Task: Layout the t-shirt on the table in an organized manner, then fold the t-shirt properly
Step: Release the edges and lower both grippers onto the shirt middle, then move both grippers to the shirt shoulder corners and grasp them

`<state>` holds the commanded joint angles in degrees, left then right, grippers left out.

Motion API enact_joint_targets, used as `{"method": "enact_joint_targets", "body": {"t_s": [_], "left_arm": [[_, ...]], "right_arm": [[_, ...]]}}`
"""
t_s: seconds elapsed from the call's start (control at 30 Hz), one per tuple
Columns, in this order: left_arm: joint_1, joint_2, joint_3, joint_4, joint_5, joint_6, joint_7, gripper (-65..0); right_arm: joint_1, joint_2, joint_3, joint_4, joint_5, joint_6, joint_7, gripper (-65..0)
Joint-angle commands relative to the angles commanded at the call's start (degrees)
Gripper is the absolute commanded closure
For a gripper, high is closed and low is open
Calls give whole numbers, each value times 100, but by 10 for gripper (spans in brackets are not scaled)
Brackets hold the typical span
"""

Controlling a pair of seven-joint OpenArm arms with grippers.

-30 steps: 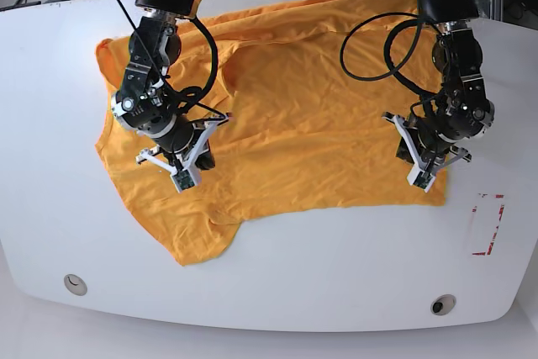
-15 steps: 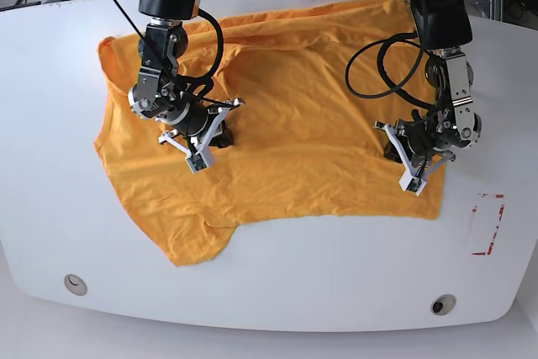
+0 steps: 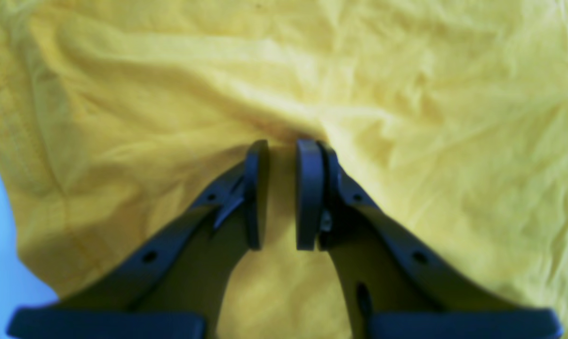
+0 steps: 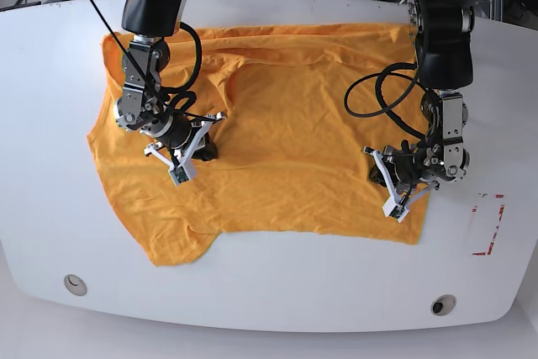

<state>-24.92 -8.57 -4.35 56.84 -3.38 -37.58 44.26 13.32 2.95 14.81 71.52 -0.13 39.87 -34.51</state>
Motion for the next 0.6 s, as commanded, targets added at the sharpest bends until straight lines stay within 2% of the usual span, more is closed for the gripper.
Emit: {"method": "enact_joint_targets", "body": {"t_s": [0.13,0.2,0.27,0.4,0.5,0.6], "left_arm": [[-35,9,0,97,0,-202,70,-88],[-79,0,0,185,0,-242,167,-89],[-97,0,-9,237,0,-242,237,-89],[-105,-114,-18,492,0,-242,404,-99],[-88,-237,-18,738,-26,-242,475,-151],[-35,-255,-35,1081,-26,-242,624,-236]], "right_arm": [[88,0,0,308,0,-9,-18,-35],[88,0,-9,554,0,-35,-70,-71],[88,-9,-9,747,0,-44,-220,-133],[70,-9,0,1407,-9,-44,-651,-357],[-35,35,70,1916,-18,-44,-826,-463],[-246,97,360,2532,-26,-35,-1125,-517]]}}
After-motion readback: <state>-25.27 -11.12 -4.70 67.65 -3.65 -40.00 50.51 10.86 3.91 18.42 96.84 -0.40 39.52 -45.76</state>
